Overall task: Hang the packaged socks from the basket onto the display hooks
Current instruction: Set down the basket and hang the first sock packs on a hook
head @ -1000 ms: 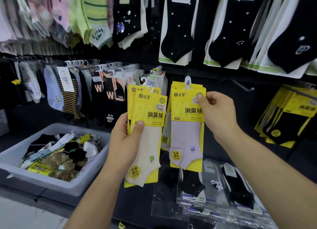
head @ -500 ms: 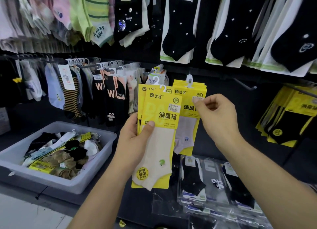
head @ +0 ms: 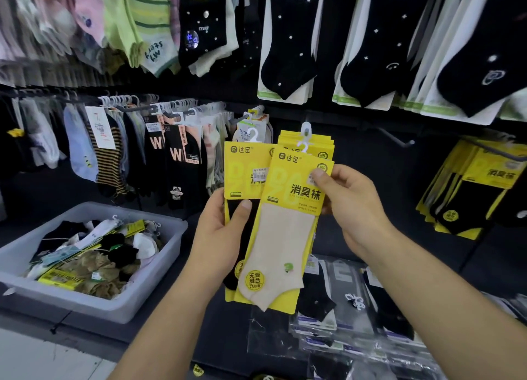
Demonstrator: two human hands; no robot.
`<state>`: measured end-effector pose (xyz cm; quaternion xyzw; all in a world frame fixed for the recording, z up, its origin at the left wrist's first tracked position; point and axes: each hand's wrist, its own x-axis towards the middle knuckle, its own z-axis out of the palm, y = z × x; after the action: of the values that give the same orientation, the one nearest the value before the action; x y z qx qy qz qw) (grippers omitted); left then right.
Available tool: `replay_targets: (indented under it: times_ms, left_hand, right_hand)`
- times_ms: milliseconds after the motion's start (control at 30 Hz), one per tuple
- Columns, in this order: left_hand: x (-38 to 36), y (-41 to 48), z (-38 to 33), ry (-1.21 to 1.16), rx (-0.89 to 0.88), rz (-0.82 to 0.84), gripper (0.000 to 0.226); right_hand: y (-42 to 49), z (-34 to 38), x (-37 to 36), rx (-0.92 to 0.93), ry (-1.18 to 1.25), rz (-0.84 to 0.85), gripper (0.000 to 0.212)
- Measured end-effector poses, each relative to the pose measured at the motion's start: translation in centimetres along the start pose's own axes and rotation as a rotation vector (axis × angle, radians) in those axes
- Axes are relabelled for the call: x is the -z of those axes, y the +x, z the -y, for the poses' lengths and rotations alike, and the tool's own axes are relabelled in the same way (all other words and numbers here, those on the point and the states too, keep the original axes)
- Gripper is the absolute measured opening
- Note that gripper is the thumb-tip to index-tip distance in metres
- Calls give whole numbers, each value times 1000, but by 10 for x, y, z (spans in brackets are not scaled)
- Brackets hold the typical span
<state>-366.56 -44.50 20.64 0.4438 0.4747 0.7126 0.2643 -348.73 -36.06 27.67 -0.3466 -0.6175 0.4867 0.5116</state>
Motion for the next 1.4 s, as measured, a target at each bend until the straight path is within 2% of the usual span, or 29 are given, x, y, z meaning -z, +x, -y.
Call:
replay_targets:
  times_ms: [133,433,567,700,833,1067,1300,1400]
  left_hand:
    - [0,1,3,58,-24,-32,40]
    - [4,1,2,205,-65,-71,45]
    - [4,0,1,218,-72,-77,38]
    - [6,1,0,232,-57,-92,39]
    - [12,1,-1,254,-52,-96,28]
    - [22,3,-4,246,-47,-102,23]
    - [17,0,-1,171,-41,21,26]
    - [11,-3,0,154,-30,84,23]
  right_hand:
    - [3,1,3,37,0,-64,10]
    - [12,3,8,102,-44,-170,11]
    - [15,5,8,108,-38,-180,11]
    - [21,8,5,133,-123,-138,10]
    - [29,8,4,138,-239,-114,13]
    - [37,1,10,170,-421,-153,15]
    - [29,-5,11,167,-473,-277,28]
    - [22,-2,11,249,-476,-295,21]
